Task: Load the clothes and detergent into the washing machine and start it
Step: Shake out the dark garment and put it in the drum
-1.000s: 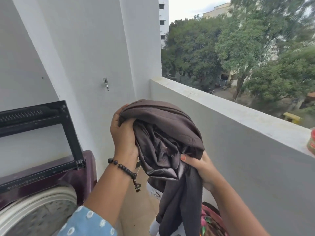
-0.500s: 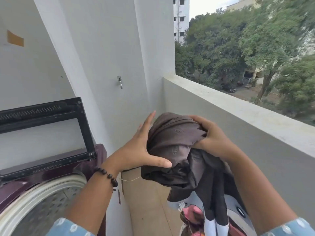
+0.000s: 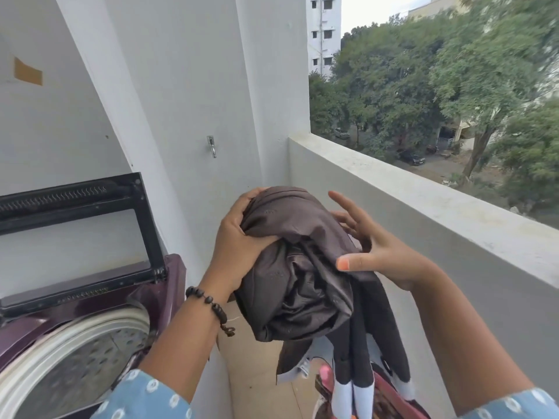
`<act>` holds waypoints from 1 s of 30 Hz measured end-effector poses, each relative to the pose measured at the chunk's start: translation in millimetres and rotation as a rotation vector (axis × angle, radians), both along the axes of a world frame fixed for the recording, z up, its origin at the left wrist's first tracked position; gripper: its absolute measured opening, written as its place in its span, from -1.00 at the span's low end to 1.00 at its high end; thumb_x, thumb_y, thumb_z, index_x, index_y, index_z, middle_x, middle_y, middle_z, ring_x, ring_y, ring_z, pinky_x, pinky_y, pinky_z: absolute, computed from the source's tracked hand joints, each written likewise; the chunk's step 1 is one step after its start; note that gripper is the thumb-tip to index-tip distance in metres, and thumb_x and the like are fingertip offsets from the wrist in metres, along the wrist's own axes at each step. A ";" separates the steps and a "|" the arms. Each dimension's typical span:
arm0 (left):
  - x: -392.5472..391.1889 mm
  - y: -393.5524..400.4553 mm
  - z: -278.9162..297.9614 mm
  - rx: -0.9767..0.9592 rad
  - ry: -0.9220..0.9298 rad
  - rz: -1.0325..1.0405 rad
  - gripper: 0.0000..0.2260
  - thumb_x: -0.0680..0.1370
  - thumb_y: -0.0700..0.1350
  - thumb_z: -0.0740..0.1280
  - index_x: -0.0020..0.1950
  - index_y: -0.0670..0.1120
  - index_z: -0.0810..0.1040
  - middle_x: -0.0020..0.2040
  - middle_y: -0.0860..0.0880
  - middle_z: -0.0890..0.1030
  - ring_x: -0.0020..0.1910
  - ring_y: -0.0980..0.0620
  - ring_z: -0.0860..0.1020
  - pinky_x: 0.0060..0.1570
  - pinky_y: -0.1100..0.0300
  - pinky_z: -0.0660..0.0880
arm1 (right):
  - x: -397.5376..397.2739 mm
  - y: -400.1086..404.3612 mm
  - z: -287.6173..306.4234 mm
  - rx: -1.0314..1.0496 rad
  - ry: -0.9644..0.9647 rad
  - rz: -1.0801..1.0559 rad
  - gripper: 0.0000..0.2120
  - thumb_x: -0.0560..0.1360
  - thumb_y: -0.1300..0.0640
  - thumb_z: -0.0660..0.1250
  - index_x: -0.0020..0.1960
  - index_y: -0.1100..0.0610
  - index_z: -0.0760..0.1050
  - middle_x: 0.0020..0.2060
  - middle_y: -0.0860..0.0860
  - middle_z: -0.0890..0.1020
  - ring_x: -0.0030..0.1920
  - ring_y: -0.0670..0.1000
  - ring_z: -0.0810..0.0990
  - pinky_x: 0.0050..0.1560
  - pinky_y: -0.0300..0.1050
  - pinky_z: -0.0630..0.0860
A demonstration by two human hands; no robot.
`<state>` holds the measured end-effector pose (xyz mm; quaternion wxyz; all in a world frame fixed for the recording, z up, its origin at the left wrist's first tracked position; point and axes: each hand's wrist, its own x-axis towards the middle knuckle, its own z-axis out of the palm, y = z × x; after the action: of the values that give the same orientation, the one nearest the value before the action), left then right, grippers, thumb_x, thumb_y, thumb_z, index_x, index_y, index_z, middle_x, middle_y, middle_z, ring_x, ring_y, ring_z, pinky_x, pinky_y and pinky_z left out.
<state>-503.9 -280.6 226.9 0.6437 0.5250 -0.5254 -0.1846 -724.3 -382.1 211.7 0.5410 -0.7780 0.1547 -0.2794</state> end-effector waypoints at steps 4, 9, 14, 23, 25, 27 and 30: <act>2.7 -3.1 6.3 -0.072 0.329 0.088 -0.49 0.39 -0.40 0.46 0.19 0.10 0.56 0.16 -0.03 0.64 0.13 -0.01 0.61 0.00 0.17 0.56 | -9.5 -1.4 -34.7 0.179 0.010 -0.004 0.12 0.12 -0.24 0.63 0.52 -0.28 0.07 0.48 -0.15 0.30 0.46 -0.10 0.33 0.48 0.13 0.25; -7.5 -2.9 10.3 -0.176 0.616 0.081 -0.45 0.38 -0.42 0.41 0.35 -0.14 0.48 0.13 -0.10 0.62 -0.06 0.06 0.64 -0.19 0.27 0.58 | 4.6 6.2 -58.7 0.329 -0.086 0.038 0.07 0.17 -0.17 0.63 0.52 0.04 0.17 0.38 0.00 0.48 0.34 0.07 0.50 0.24 -0.03 0.51; -10.5 -5.6 -9.2 -0.119 0.653 0.026 -0.33 0.28 -0.21 0.50 0.39 -0.14 0.45 0.22 -0.16 0.61 0.03 -0.03 0.66 -0.15 0.16 0.60 | 31.1 14.9 -59.4 0.450 -0.346 -0.075 -0.13 0.15 0.13 0.67 0.37 0.22 0.38 0.16 0.15 0.64 0.16 0.16 0.62 0.08 -0.02 0.59; 33.8 29.3 -34.1 0.383 0.228 -0.218 0.11 0.13 0.06 0.69 0.54 0.25 0.12 0.50 0.11 0.33 0.32 0.26 0.47 0.07 0.30 0.53 | 21.6 -5.1 -43.2 0.247 -0.409 -0.235 -0.51 0.20 0.40 0.46 0.06 0.03 0.62 -0.08 0.03 0.71 -0.05 0.03 0.68 -0.02 -0.05 0.62; 37.7 37.3 -20.6 0.476 0.012 -0.231 0.15 0.20 0.08 0.65 0.52 0.38 -0.09 0.57 0.23 0.03 0.44 0.37 0.21 0.33 0.27 0.32 | 20.0 -7.9 -35.5 0.116 -0.329 -0.182 -0.55 0.22 0.36 0.49 0.05 0.01 0.64 -0.07 -0.03 0.72 -0.05 -0.05 0.67 -0.04 -0.17 0.58; 33.5 39.2 -6.0 0.552 -0.248 -0.247 0.19 0.16 0.16 0.62 0.47 0.46 -0.20 0.56 0.32 -0.15 0.52 0.32 -0.07 0.48 0.14 0.05 | 22.5 -7.6 -28.8 -0.013 -0.197 -0.130 -0.56 0.27 0.33 0.50 0.09 0.02 0.62 -0.04 -0.06 0.71 -0.02 -0.09 0.66 -0.01 -0.20 0.55; 12.1 30.2 1.0 0.619 -0.662 -0.236 0.22 0.16 0.26 0.60 0.44 0.47 -0.32 0.55 0.34 -0.20 0.55 0.21 -0.23 0.54 -0.12 -0.11 | 31.8 -1.5 -19.0 -0.200 0.014 -0.085 -0.55 0.33 0.32 0.50 0.18 0.08 0.57 0.01 -0.10 0.70 0.05 -0.14 0.65 0.05 -0.19 0.55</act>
<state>-491.8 -250.5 227.9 0.2295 0.6596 -0.6787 -0.2272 -692.4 -383.6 192.7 0.4472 -0.8229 0.1625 -0.3106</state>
